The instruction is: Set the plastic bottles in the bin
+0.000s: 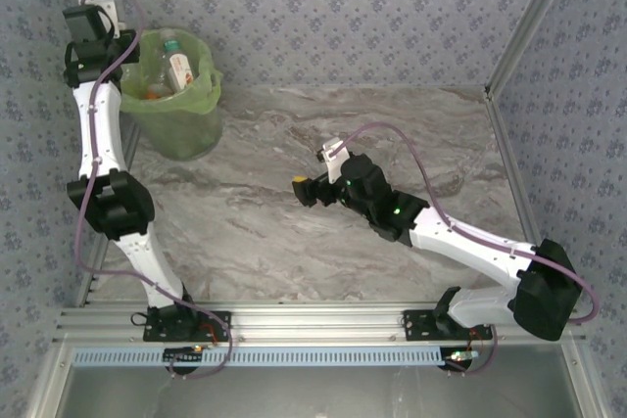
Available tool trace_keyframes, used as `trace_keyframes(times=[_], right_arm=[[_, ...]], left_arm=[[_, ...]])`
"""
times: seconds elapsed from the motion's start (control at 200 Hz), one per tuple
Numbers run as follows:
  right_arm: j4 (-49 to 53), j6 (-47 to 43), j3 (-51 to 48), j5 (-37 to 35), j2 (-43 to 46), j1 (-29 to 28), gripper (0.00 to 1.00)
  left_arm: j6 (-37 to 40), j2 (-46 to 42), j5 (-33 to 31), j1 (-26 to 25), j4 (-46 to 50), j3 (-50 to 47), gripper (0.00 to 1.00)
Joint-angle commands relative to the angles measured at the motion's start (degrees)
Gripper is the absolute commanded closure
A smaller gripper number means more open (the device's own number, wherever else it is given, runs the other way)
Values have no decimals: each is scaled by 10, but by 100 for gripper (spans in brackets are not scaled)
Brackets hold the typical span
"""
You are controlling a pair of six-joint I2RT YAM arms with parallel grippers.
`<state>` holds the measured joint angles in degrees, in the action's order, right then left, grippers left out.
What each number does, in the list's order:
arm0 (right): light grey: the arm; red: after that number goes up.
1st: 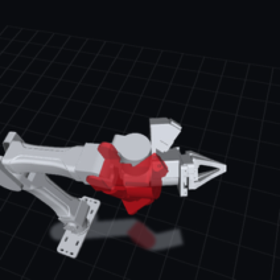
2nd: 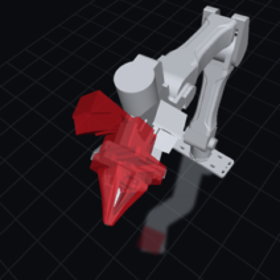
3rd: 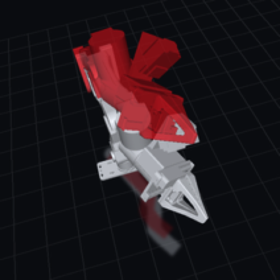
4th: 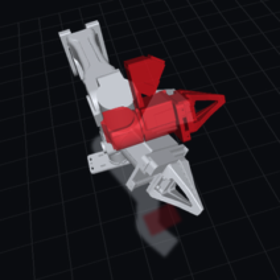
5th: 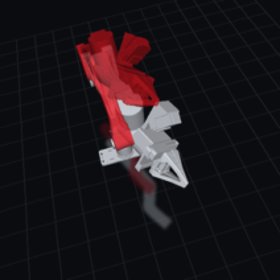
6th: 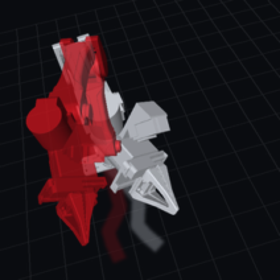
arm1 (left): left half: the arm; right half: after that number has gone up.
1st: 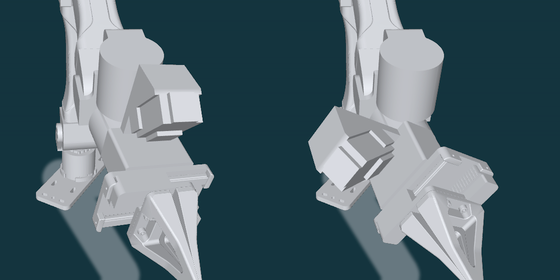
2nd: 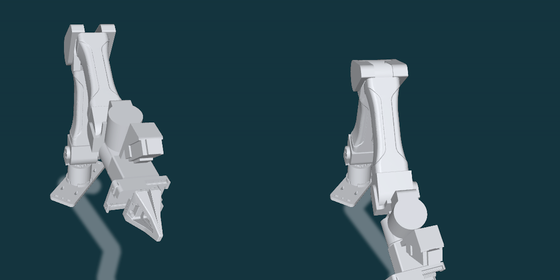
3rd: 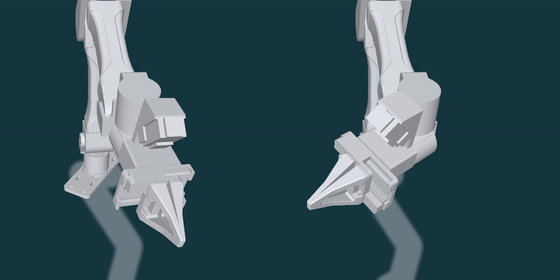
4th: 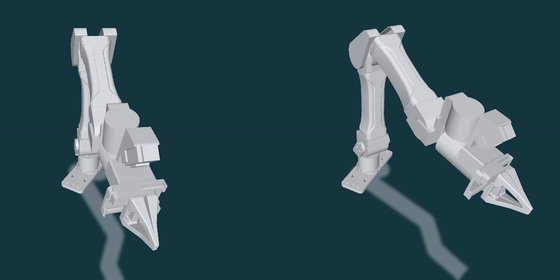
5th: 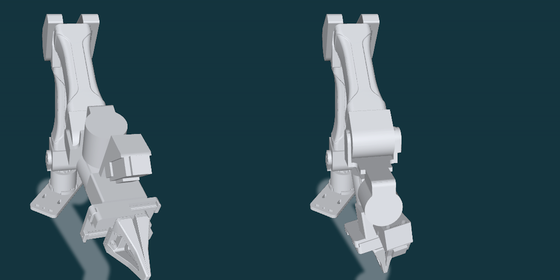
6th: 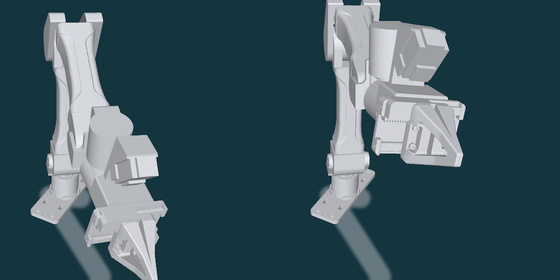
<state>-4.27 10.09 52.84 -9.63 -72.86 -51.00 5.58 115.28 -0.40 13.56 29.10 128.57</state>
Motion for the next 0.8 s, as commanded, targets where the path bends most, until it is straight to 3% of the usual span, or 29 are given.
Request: trace_keyframes(times=[0.0,0.14,0.42,0.605,0.795], right_arm=[[14,11,13,-23,-2,-7,5],[15,17,6,-38,-2,-10,5],[7,26,-2,-54,-6,-16,5],[15,20,10,-56,-13,-17,5],[14,20,15,-57,-20,-21,5]], left_arm=[[14,11,45,6,5,28,52],[18,20,91,12,-15,17,52],[46,53,84,17,-12,15,46],[51,48,135,24,-2,14,26],[37,37,165,26,2,28,21]])
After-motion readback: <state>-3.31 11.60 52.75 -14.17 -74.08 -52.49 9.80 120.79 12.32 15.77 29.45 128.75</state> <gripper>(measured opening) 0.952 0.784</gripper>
